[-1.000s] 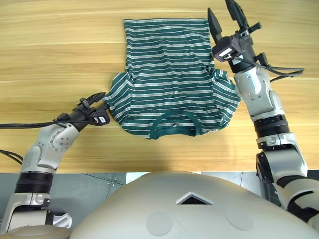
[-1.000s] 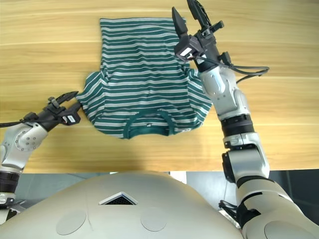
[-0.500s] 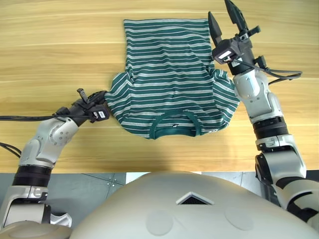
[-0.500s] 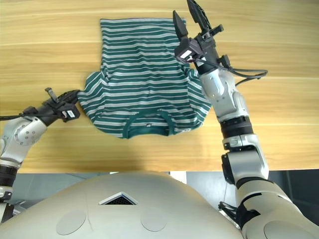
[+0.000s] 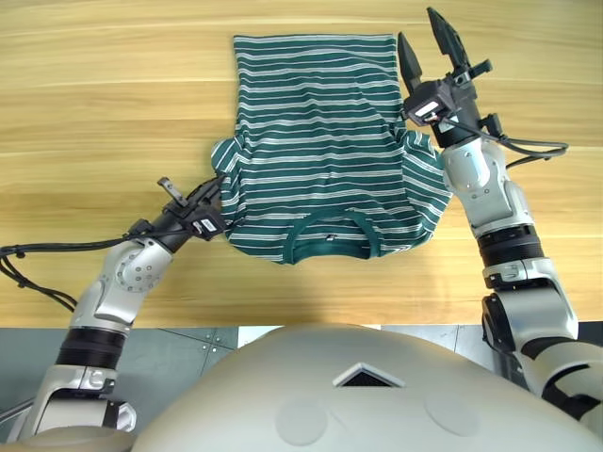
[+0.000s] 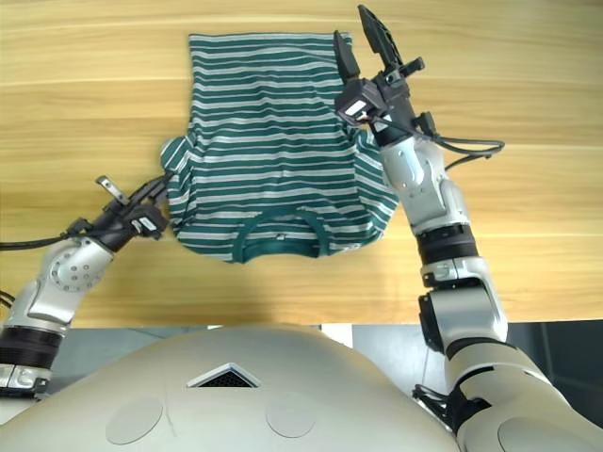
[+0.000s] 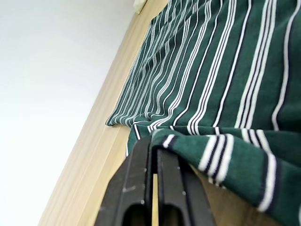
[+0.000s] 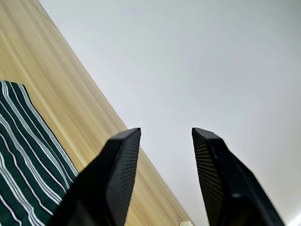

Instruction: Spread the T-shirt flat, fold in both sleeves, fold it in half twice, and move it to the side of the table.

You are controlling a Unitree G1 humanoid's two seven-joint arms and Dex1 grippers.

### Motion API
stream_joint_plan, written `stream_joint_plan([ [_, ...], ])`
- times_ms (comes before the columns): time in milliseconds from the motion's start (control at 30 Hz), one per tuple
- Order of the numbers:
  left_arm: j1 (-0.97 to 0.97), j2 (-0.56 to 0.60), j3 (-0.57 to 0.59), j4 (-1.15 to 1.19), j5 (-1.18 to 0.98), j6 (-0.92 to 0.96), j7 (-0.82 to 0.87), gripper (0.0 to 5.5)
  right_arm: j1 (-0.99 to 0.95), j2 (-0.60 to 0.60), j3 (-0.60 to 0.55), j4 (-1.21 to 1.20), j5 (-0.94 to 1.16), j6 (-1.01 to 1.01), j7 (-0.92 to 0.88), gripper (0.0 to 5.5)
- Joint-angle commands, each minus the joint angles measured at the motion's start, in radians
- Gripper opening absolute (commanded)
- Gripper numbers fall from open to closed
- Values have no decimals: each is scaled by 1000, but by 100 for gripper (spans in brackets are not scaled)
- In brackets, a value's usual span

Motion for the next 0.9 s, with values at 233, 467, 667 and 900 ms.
stream_joint_plan([
  [233, -83, -46, 20, -25, -13, -26, 30, 1, -26, 15, 8, 61, -11, 0, -33, 202],
  [467, -161, -105, -56, 32, 0, -72, 10, 1, -32, 22, 21, 76, -13, -5, -41, 202],
  [667, -158, -100, -131, 107, 14, -87, -52, 1, -22, 20, 14, 58, -8, -2, -38, 202],
  [900, -215, -118, -211, 286, -12, -111, -113, 52, -15, 19, 8, 66, -11, 3, -49, 202],
])
